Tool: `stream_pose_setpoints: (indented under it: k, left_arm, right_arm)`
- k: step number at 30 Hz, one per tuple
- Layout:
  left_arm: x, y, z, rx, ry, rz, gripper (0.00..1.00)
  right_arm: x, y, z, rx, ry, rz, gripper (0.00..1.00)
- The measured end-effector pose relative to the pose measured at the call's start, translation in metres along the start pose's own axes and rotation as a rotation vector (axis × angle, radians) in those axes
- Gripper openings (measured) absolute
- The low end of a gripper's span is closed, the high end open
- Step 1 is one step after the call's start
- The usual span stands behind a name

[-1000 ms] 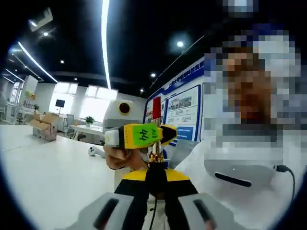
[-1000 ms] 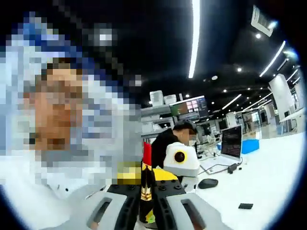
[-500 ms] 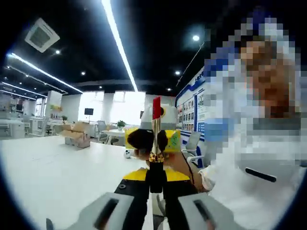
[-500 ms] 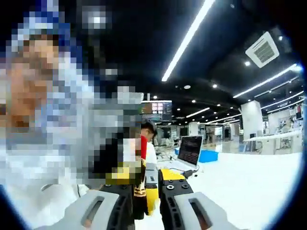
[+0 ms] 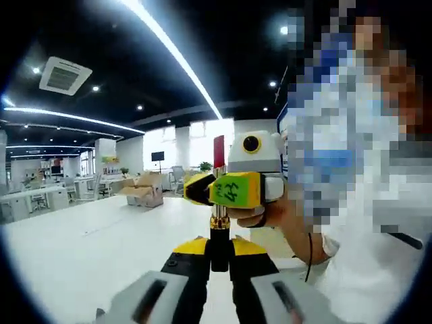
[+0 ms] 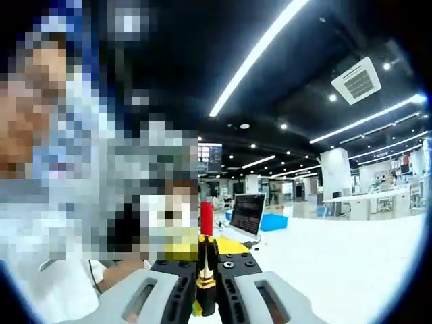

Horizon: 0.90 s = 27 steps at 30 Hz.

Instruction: Unscrew the lipstick cap, remove the lipstick, and put the cap back on the lipstick

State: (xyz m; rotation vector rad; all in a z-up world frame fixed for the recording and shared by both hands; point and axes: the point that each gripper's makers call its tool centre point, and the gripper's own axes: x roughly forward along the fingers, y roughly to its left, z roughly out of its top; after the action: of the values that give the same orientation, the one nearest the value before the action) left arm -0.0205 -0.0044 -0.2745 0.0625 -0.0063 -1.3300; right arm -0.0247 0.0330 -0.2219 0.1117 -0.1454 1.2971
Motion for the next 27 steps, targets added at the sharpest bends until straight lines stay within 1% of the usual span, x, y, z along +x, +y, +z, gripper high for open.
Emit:
stream_pose_setpoints:
  k: [2, 4, 6, 9, 11, 14, 17, 18, 20, 22, 23, 24, 27]
  left_arm:
    - [0.001, 0.001, 0.000, 0.010, -0.001, 0.010, 0.13]
    - [0.002, 0.004, 0.001, 0.043, -0.002, 0.044, 0.14]
    - [0.004, 0.007, -0.002, 0.097, 0.027, 0.083, 0.16]
    - [0.005, 0.000, -0.001, 0.093, 0.035, 0.073, 0.14]
    - [0.002, -0.003, 0.002, 0.079, 0.023, 0.050, 0.14]
    - [0.000, -0.013, 0.008, 0.001, -0.022, -0.031, 0.13]
    - [-0.003, -0.021, 0.011, -0.078, -0.053, -0.118, 0.13]
    - [-0.004, -0.024, 0.012, -0.101, -0.061, -0.150, 0.13]
    - [-0.006, -0.034, 0.014, -0.147, -0.074, -0.228, 0.13]
    - [-0.011, -0.047, 0.019, -0.214, -0.105, -0.339, 0.13]
    - [-0.013, -0.052, 0.021, -0.235, -0.115, -0.376, 0.13]
    - [-0.014, -0.060, 0.023, -0.263, -0.132, -0.437, 0.13]
    - [-0.017, -0.078, 0.025, -0.310, -0.146, -0.551, 0.13]
  right_arm:
    - [-0.001, -0.002, 0.000, -0.014, 0.009, -0.017, 0.06]
    - [-0.001, -0.005, 0.000, -0.028, 0.012, -0.042, 0.06]
    - [-0.001, -0.005, -0.002, -0.040, 0.027, -0.049, 0.06]
    - [0.000, -0.002, -0.004, -0.039, 0.033, -0.032, 0.06]
    - [-0.002, 0.003, 0.000, 0.001, 0.009, 0.013, 0.06]
    - [-0.005, 0.012, 0.006, 0.067, -0.024, 0.084, 0.06]
    - [-0.007, 0.019, 0.010, 0.100, -0.041, 0.136, 0.06]
    - [-0.007, 0.023, 0.011, 0.116, -0.048, 0.163, 0.06]
    - [-0.007, 0.033, 0.012, 0.154, -0.057, 0.226, 0.06]
    - [-0.009, 0.049, 0.017, 0.207, -0.084, 0.321, 0.06]
    - [-0.010, 0.055, 0.018, 0.228, -0.090, 0.352, 0.06]
    - [-0.010, 0.063, 0.020, 0.262, -0.100, 0.401, 0.06]
    - [-0.012, 0.080, 0.021, 0.290, -0.106, 0.487, 0.06]
